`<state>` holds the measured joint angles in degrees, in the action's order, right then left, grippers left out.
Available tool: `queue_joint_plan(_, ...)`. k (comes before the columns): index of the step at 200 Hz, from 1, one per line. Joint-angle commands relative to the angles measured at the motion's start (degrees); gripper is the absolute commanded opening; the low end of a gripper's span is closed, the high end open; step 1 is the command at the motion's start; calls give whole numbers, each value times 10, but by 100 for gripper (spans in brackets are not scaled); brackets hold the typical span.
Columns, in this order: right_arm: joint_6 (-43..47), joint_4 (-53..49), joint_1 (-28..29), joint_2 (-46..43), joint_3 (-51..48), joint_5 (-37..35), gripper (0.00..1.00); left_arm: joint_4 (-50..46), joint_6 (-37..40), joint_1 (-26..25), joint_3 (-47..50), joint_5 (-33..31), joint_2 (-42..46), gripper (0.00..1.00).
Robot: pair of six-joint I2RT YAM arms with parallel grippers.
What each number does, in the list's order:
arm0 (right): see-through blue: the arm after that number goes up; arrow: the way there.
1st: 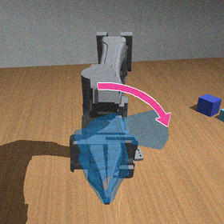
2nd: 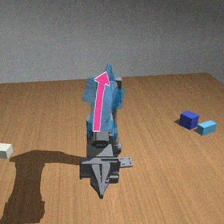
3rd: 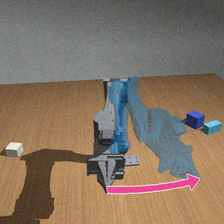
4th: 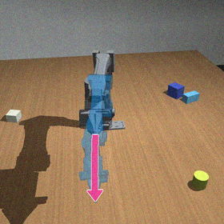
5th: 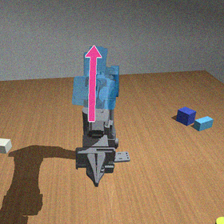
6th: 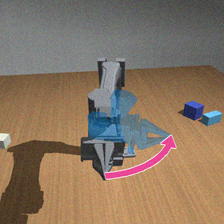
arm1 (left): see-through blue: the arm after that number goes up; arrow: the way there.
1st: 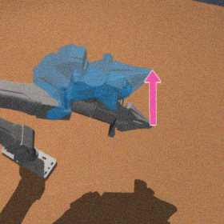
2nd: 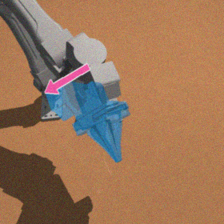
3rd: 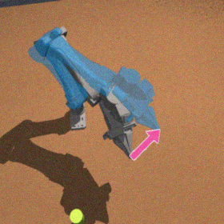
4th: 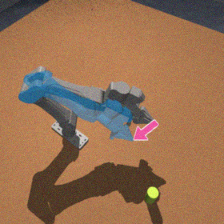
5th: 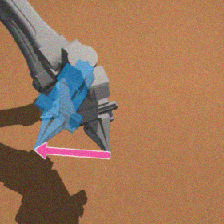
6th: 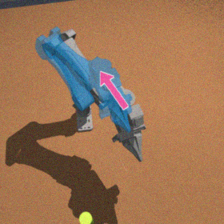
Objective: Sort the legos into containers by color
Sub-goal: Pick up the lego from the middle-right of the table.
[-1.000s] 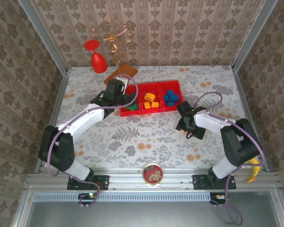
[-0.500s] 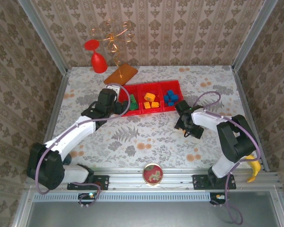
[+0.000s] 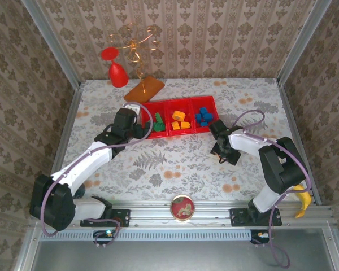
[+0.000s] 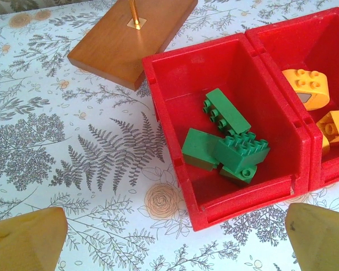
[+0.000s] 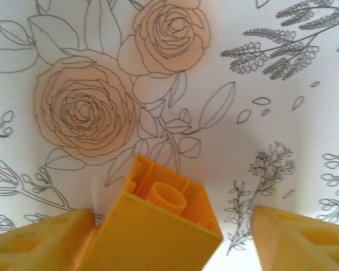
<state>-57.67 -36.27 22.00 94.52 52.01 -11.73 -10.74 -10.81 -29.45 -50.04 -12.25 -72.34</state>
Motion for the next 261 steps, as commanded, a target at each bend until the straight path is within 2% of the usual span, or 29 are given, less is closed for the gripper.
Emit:
queue_joint_plan(1, -19, 14, -2, 14, -18, 24, 67, 0, -13, 7, 6, 5, 11, 100)
queue_joint_plan(24, -20, 28, -2, 28, -19, 32, 60, -3, -13, 8, 4, 5, 11, 100)
queue_joint_plan(66, -12, 28, -2, 33, -11, 30, 55, -3, -17, 11, 10, 5, 15, 100)
queue_joint_plan(174, 49, 12, 34, 8, 46, 22, 24, -9, -32, 23, 38, -14, 49, 100)
queue_joint_plan(217, 76, 2, 62, 5, 92, 9, 19, -18, -48, 30, 57, -21, 81, 100)
queue_joint_plan(222, 80, 1, 66, 5, 98, 8, 19, -21, -49, 46, 58, -24, 84, 100)
queue_joint_plan(261, 129, -2, 87, 6, 162, 5, 19, -38, -68, 59, 67, -46, 111, 100)
